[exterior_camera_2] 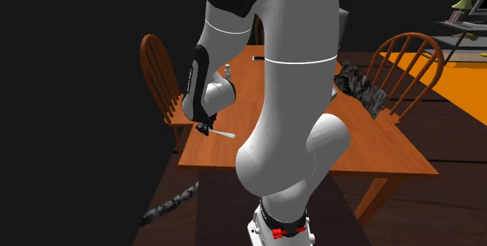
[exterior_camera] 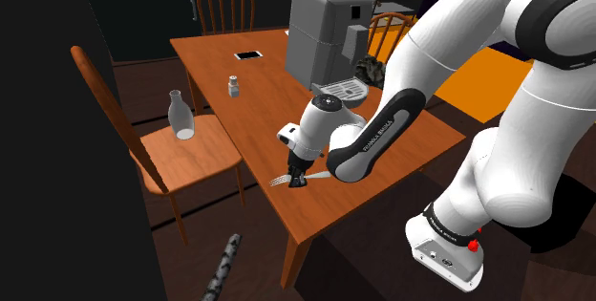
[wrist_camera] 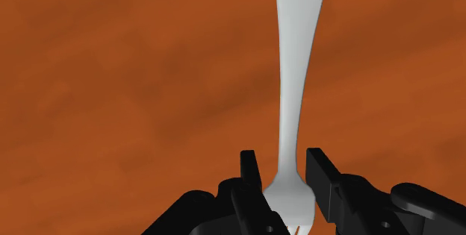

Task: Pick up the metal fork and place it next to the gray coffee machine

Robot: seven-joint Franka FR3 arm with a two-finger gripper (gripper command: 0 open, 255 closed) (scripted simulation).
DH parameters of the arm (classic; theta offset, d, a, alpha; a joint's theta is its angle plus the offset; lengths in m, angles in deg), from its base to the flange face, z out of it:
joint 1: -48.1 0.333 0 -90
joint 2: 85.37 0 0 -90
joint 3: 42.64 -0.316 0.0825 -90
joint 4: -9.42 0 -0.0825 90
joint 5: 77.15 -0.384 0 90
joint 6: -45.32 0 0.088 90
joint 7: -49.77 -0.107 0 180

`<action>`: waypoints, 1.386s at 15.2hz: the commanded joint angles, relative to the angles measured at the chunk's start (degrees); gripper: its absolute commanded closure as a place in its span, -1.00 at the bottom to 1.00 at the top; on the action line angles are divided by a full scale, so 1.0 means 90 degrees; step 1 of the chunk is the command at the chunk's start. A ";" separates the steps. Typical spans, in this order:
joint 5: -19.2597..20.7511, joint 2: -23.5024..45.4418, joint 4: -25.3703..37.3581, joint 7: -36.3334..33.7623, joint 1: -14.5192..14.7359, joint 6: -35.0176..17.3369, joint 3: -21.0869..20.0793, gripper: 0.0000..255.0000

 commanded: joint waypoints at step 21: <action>-0.1079 -0.1936 0.0049 0.0837 -0.0095 0.1967 -0.0308 1.00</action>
